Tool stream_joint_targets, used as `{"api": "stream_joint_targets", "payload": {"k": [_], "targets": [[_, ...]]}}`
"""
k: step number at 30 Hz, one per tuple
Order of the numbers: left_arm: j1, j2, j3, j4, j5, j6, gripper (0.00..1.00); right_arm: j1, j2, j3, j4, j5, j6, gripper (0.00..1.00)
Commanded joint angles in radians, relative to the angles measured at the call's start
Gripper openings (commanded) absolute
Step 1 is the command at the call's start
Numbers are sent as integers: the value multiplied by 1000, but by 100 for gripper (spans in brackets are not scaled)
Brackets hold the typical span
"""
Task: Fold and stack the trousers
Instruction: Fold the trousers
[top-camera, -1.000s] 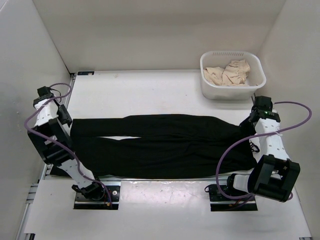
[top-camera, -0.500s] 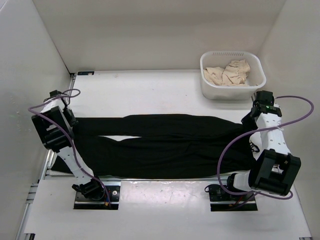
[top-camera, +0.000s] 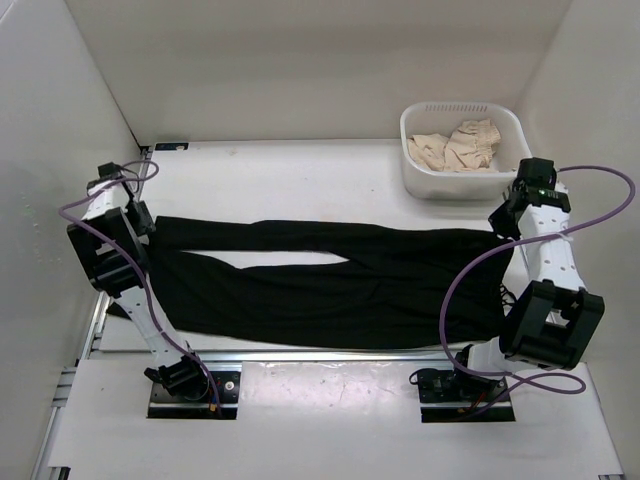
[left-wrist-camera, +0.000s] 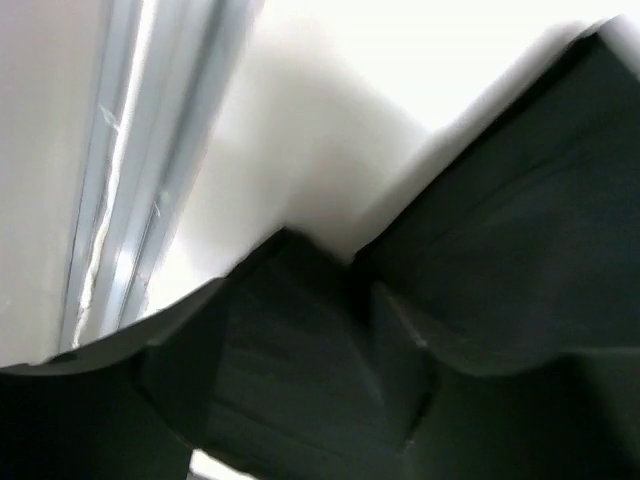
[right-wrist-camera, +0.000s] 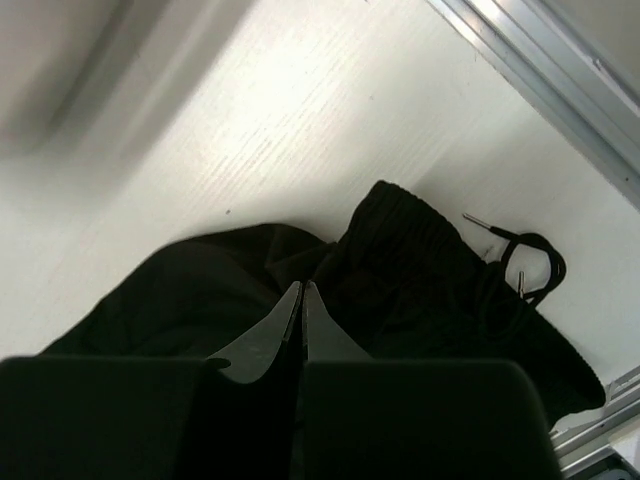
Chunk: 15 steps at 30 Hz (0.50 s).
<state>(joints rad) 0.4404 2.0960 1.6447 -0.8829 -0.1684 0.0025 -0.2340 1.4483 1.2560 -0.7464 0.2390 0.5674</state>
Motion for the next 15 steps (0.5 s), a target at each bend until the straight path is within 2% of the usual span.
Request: {"api": "stream_joint_targets", "payload": {"k": [1, 3, 8, 13, 15], "targets": [[15, -19, -68, -44, -86, -2, 71, 1, -9, -35, 18, -9, -20, 0], [29, -19, -68, -44, -86, -2, 75, 1, -9, -35, 18, -9, -29, 0], [72, -66, -137, -22, -65, -2, 75, -8, -9, -35, 18, 11, -40, 0], [156, -175, -425, 64, -120, -2, 76, -43, -9, -44, 18, 22, -40, 0], [181, -227, -463, 64, -96, -2, 76, -44, -9, -32, 18, 22, -40, 0]]}}
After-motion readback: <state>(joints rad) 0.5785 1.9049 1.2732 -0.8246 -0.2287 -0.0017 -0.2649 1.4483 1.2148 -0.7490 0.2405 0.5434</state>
